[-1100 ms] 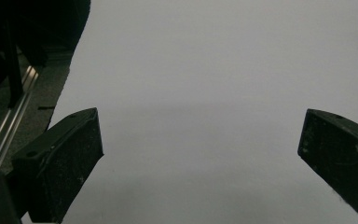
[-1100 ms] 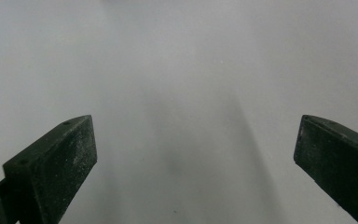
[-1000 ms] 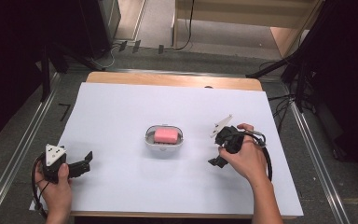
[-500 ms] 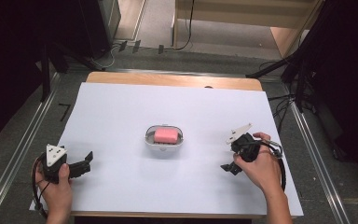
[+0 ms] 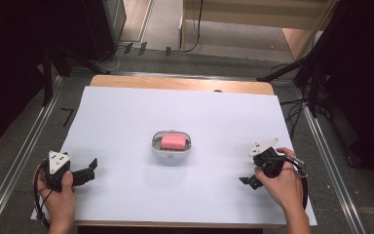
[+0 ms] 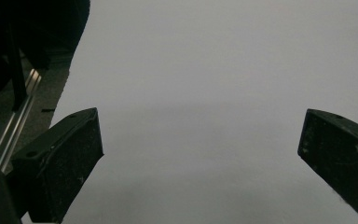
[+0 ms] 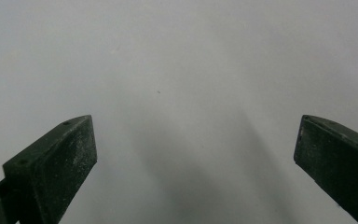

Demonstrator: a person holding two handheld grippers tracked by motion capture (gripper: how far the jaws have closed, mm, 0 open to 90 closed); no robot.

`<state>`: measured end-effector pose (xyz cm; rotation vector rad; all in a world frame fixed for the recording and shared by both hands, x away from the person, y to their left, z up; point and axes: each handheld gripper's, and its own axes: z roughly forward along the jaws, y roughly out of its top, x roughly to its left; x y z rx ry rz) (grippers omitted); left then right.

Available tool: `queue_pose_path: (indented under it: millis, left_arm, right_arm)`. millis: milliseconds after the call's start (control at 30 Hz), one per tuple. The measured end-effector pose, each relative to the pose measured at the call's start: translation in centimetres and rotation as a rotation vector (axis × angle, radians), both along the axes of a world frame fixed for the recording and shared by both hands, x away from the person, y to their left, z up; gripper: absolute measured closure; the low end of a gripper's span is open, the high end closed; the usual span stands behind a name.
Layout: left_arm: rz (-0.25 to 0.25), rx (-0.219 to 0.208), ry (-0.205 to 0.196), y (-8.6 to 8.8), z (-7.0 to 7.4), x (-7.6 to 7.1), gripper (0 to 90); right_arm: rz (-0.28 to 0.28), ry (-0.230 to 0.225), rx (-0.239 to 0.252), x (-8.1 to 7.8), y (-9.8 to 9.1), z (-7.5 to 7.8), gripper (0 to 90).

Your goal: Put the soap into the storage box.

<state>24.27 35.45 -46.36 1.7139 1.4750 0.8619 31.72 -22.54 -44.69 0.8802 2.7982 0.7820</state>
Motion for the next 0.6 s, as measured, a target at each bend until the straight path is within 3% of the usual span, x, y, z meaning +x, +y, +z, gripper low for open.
queue_pose_path:
  millis: [100, 167, 400, 533, 600]
  left_arm:
    - [0.002, 0.001, -0.001, 0.0, 0.0, 0.0, 0.1]
    - [0.004, 0.004, 0.0, -0.1, 0.0, 0.0, 0.1]
    - [0.004, 0.008, -0.005, -0.1, 0.0, 0.0, 0.1]
    - [0.002, 0.011, -0.003, -0.1, 0.0, 0.0, 0.1]
    - [0.001, 0.011, -0.001, -0.1, 0.0, 0.0, 0.1]
  right_arm:
    - [-0.023, -0.032, 0.022, -0.5, -0.7, -0.4, 0.0]
    - [-0.019, -0.03, 0.053, -0.8, -1.1, -0.6, 0.0]
    - [-0.057, -0.036, 0.065, -1.9, -2.4, -1.3, 0.0]
    - [-0.084, -0.045, 0.095, -2.6, -3.5, -1.6, 0.0]
    - [-0.102, -0.071, 0.092, -2.9, -3.9, -1.9, 0.0]
